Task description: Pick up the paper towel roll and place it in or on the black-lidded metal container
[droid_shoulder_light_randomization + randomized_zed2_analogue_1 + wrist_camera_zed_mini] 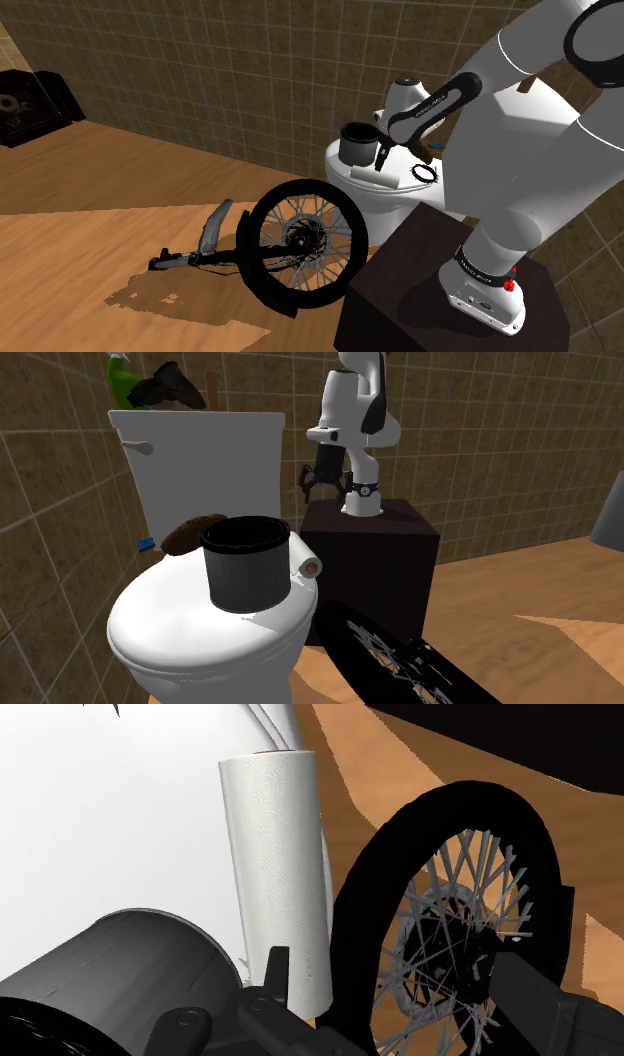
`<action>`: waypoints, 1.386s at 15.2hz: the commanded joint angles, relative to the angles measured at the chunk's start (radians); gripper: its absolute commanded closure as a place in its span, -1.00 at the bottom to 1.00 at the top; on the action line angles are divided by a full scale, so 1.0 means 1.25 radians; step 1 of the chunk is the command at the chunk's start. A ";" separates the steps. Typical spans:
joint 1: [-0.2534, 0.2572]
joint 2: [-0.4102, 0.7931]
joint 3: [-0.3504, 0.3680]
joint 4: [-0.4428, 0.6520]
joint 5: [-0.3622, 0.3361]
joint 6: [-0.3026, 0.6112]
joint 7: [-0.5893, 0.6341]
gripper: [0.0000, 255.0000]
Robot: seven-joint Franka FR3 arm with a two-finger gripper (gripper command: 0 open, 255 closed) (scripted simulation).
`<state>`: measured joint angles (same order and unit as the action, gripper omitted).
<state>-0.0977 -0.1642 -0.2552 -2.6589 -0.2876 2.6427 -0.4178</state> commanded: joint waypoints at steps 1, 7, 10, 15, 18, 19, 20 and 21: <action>-0.004 0.072 -0.014 0.022 -0.006 0.056 -0.031 -1.00; -0.031 0.286 -0.027 0.110 0.008 0.193 -0.130 -1.00; -0.040 0.327 -0.021 0.120 0.016 0.223 -0.134 -1.00; -0.054 0.389 -0.011 0.139 0.027 0.267 -0.141 -1.00; -0.054 0.389 -0.011 0.139 0.027 0.267 -0.141 -1.00; -0.054 0.389 -0.011 0.139 0.027 0.267 -0.141 -1.00; -0.054 0.389 -0.011 0.139 0.027 0.267 -0.141 -1.00; -0.054 0.389 -0.011 0.139 0.027 0.267 -0.141 -1.00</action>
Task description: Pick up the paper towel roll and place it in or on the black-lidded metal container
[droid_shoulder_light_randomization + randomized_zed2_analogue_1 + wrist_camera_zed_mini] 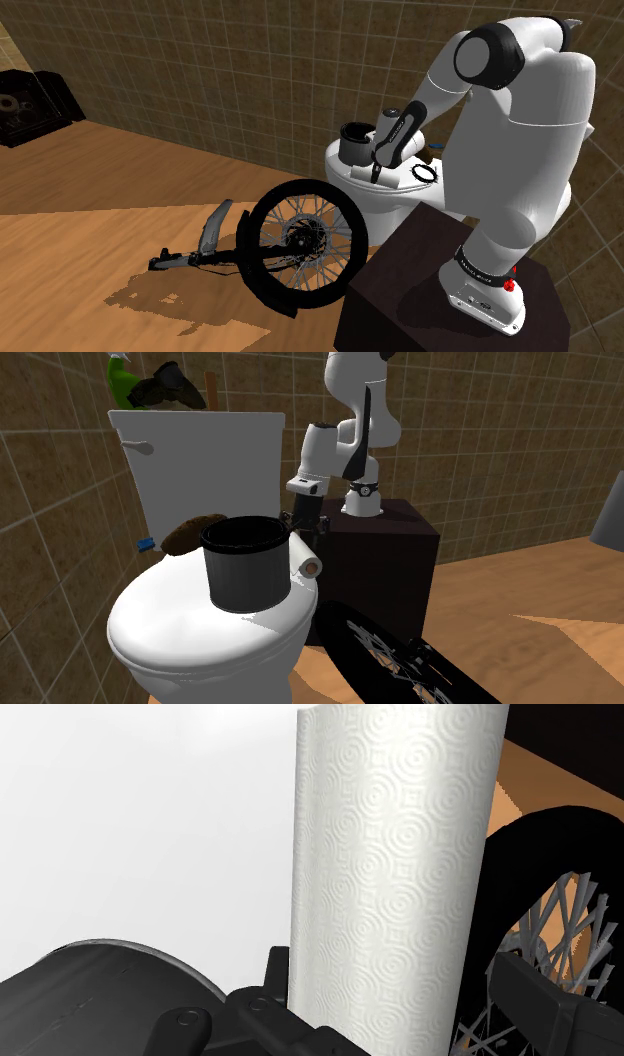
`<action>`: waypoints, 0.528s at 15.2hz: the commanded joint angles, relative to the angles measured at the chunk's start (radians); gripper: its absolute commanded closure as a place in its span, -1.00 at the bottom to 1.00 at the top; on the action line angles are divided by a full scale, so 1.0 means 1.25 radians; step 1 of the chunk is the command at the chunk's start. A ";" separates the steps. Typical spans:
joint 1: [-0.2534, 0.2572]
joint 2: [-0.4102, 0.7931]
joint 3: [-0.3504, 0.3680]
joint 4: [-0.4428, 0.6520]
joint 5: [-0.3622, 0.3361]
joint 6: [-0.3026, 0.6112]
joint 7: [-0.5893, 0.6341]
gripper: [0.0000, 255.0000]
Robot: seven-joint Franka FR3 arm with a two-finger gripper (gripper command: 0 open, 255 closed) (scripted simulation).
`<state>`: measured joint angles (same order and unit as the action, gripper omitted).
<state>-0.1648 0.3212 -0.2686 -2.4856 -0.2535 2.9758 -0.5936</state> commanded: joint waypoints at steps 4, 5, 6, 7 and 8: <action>0.000 0.000 0.000 0.000 0.000 0.000 0.000 1.00; 0.000 0.000 0.000 -0.001 0.000 0.000 0.000 1.00; -0.001 0.000 0.000 0.000 0.000 0.001 0.000 1.00; -0.001 0.000 0.000 0.000 0.000 0.001 0.000 1.00; -0.001 0.000 0.000 0.000 0.000 0.001 -0.001 1.00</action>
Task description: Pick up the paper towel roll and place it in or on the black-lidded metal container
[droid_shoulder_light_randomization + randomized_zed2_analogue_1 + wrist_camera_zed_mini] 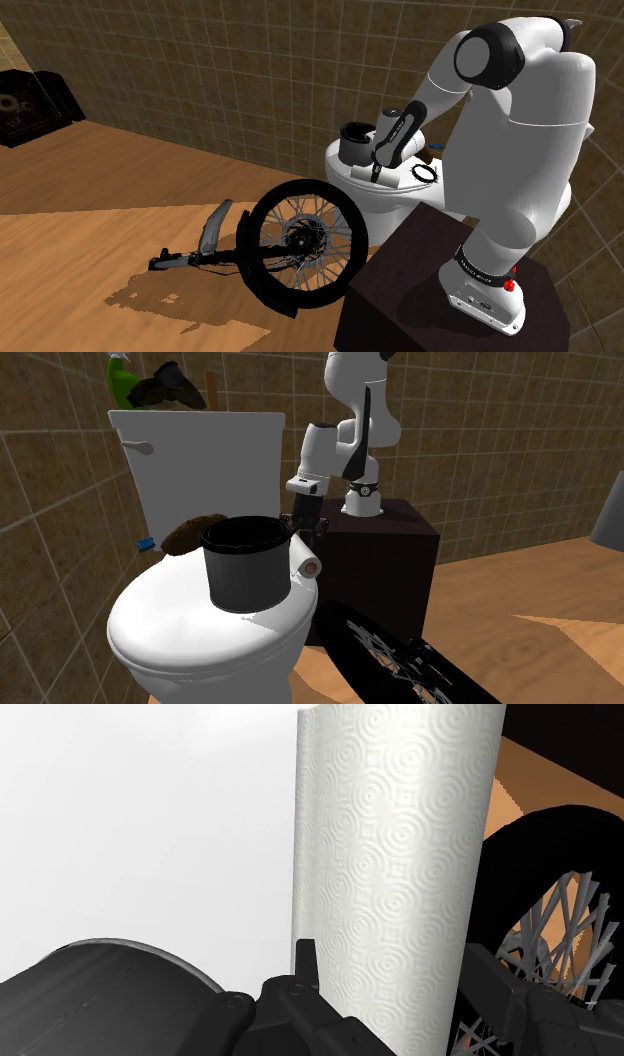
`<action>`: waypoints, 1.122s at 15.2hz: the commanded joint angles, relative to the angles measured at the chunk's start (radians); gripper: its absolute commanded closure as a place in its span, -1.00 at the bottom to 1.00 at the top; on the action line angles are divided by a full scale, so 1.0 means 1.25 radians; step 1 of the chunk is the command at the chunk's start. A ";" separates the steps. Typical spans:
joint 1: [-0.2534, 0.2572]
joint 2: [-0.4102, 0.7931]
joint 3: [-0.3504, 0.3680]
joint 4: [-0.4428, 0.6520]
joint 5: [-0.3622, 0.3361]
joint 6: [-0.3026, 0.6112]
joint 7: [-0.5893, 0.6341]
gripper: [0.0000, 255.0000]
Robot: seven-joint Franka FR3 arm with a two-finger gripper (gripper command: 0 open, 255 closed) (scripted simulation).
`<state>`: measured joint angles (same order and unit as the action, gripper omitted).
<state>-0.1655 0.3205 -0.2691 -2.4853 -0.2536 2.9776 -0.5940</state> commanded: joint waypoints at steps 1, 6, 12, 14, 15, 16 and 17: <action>0.000 0.001 0.000 -0.001 0.000 0.000 0.000 1.00; 0.002 -0.024 -0.001 -0.004 -0.001 -0.022 -0.002 1.00; 0.007 -0.097 -0.006 -0.011 -0.005 -0.087 -0.009 1.00; 0.008 -0.120 -0.007 -0.012 -0.007 -0.109 -0.012 1.00; 0.009 -0.132 -0.007 -0.013 -0.007 -0.120 -0.013 1.00; 0.009 -0.143 -0.007 -0.012 -0.008 -0.131 -0.014 1.00; 0.010 -0.154 -0.008 -0.012 -0.008 -0.143 -0.015 1.00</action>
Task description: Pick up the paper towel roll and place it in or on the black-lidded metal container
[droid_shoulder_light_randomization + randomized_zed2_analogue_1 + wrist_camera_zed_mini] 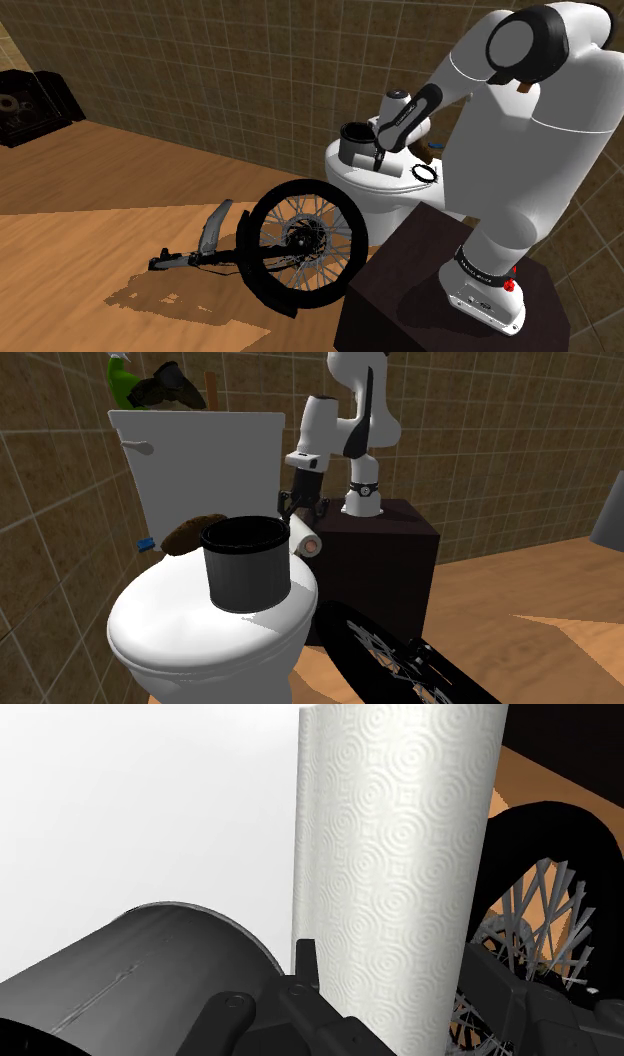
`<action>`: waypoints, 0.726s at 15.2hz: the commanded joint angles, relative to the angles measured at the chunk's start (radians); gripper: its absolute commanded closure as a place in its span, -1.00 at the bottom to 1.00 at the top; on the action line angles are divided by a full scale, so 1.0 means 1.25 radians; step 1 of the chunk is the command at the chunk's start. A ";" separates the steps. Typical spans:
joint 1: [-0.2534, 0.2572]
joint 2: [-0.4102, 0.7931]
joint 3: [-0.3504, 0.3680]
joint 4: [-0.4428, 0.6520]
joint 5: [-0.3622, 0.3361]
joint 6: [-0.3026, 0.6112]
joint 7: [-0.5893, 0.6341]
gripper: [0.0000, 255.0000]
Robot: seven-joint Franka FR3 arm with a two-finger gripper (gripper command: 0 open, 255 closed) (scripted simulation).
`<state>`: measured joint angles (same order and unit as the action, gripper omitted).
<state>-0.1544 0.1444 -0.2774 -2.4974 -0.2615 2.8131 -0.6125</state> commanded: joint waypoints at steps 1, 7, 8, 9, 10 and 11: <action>0.001 -0.025 -0.001 -0.002 -0.002 -0.023 -0.001 1.00; 0.004 -0.088 -0.001 0.004 -0.004 -0.092 -0.008 1.00; 0.004 -0.098 0.000 0.006 -0.004 -0.104 -0.010 1.00; 0.005 -0.108 0.000 0.008 -0.004 -0.116 -0.011 1.00; 0.005 -0.118 0.000 0.010 -0.004 -0.127 -0.012 1.00; 0.005 -0.127 0.001 0.013 -0.004 -0.139 -0.013 1.00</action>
<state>-0.1489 -0.0036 -0.2779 -2.4858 -0.2667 2.6553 -0.6290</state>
